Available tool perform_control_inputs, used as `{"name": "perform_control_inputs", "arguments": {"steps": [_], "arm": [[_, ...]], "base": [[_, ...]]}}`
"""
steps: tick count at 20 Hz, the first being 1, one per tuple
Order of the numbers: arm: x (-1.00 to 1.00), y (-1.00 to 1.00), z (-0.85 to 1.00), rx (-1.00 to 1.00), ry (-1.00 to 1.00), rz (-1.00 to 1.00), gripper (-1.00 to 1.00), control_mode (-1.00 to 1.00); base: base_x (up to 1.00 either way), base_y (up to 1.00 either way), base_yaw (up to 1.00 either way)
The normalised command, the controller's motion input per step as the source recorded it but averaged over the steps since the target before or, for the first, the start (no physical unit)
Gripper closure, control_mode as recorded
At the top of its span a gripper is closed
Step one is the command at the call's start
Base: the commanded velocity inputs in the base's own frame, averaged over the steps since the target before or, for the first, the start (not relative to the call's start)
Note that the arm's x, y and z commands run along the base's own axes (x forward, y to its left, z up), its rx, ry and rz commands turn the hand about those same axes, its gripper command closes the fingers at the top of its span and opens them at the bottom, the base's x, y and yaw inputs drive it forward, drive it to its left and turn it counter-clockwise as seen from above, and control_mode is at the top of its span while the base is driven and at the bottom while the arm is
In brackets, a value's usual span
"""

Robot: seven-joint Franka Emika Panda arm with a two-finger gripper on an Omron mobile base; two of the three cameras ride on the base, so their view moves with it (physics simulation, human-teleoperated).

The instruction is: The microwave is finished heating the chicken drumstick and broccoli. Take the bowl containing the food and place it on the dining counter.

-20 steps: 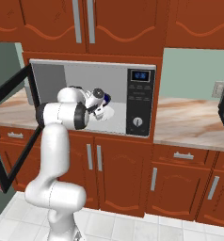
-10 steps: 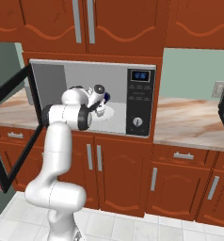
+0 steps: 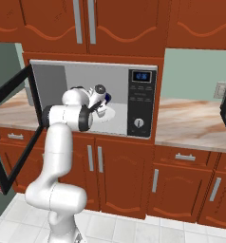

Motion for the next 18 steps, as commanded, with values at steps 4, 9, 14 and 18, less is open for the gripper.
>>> {"name": "perform_control_inputs", "arguments": {"steps": [4, 9, 14, 18], "arm": [[0.0, 0.0, 0.0, 0.0, 0.0, 0.0, 1.0, -1.0], [-0.17, 0.0, 0.0, 0.0, 0.0, 0.0, 1.0, -1.0], [-0.5, -0.02, 0.0, 0.0, 0.0, 0.0, 1.0, -1.0], [-0.76, -0.11, 0.0, 0.01, -0.01, 0.0, 1.0, -1.0]], "base": [[0.0, 0.0, 0.0], [0.0, 0.0, 0.0], [0.0, 0.0, 0.0], [0.0, 0.0, 0.0]]}}
